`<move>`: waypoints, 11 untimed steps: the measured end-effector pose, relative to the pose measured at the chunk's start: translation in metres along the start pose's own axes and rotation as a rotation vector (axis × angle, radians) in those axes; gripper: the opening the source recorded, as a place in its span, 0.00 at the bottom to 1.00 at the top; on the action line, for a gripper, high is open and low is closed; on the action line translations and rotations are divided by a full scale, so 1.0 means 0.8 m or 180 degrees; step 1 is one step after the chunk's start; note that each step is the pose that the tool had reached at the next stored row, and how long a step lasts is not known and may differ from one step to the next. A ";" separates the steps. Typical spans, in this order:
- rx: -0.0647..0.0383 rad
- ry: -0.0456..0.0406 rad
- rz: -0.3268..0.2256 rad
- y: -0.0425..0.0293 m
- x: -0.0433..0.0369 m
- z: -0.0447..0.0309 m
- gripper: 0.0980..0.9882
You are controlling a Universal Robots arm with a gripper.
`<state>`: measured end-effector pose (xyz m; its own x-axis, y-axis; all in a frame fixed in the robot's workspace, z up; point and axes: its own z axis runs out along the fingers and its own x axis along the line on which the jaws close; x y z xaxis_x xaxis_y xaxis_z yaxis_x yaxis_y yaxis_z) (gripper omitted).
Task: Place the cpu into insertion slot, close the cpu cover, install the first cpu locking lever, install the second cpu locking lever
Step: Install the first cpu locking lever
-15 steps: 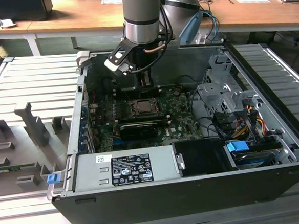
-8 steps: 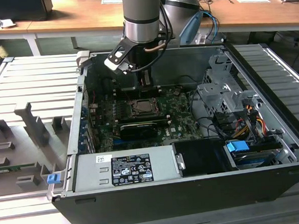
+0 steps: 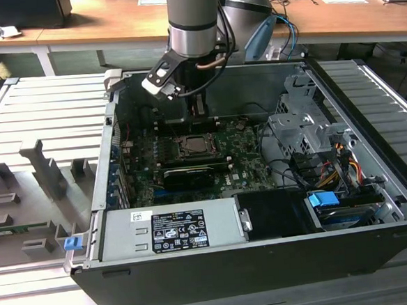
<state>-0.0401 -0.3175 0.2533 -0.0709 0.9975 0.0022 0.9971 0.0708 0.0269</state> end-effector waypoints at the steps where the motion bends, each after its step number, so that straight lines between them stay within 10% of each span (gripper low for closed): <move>1: -0.0001 0.0001 0.0000 0.0000 0.000 0.0000 0.01; 11: 0.0000 0.0000 0.0002 0.0004 0.000 -0.0144 0.01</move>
<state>-0.0401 -0.3175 0.2647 -0.0702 0.9975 0.0021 0.9972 0.0702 0.0268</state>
